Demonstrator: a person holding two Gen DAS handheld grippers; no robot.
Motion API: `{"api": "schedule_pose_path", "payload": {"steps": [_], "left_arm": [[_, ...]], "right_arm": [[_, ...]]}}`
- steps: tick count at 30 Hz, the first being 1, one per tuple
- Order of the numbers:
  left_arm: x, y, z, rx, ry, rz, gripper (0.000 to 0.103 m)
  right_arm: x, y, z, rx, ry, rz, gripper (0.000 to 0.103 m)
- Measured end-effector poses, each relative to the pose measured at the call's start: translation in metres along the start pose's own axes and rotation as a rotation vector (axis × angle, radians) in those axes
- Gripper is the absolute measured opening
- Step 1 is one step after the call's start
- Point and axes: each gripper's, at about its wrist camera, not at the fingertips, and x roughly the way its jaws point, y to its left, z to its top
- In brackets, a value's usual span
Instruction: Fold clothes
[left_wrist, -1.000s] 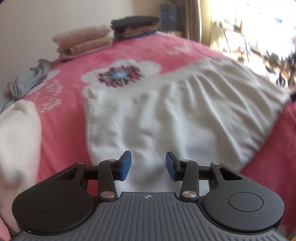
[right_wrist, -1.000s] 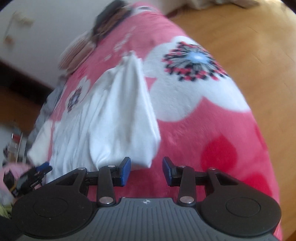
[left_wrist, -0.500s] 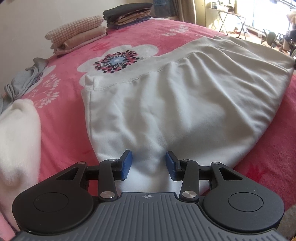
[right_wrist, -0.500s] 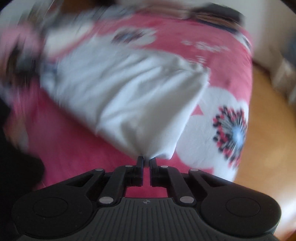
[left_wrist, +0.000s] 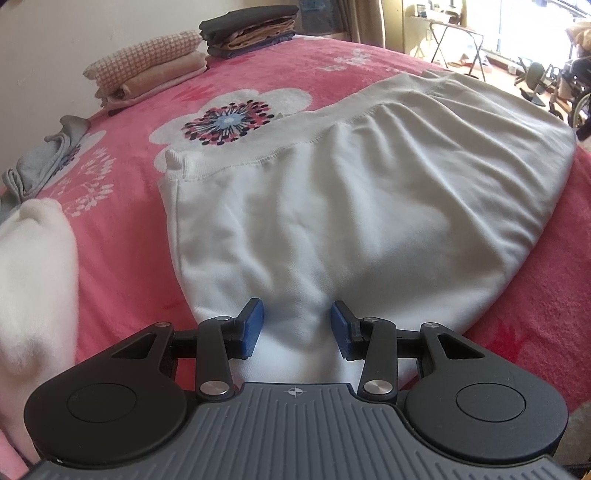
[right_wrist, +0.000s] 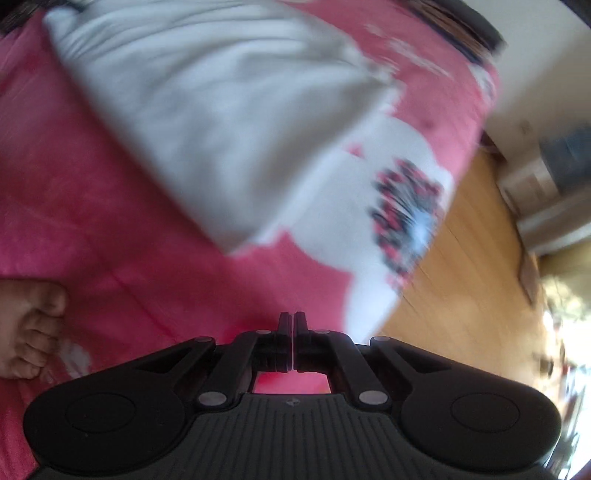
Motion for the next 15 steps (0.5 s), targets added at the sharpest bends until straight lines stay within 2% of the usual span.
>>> {"api": "schedule_pose_path", "payload": {"steps": [3, 7, 9, 14, 15], "left_arm": [[-0.005, 0.003, 0.001, -0.027, 0.005, 0.006, 0.041], [-0.029, 0.020, -0.002, -0.134, -0.009, 0.040, 0.041], [-0.042, 0.030, -0.008, -0.223, -0.004, 0.029, 0.041], [-0.063, 0.045, -0.036, -0.433, 0.056, -0.045, 0.041], [-0.063, 0.046, -0.042, -0.471, 0.068, -0.061, 0.041]], "right_arm": [[-0.016, -0.021, 0.005, 0.127, -0.043, -0.041, 0.001], [-0.041, -0.024, 0.049, 0.175, -0.216, 0.049, 0.001], [-0.046, -0.019, 0.076, 0.178, -0.288, 0.174, 0.002], [-0.032, 0.026, 0.130, 0.129, -0.328, 0.620, 0.002], [-0.027, 0.041, 0.137, 0.087, -0.321, 0.660, 0.002]]}}
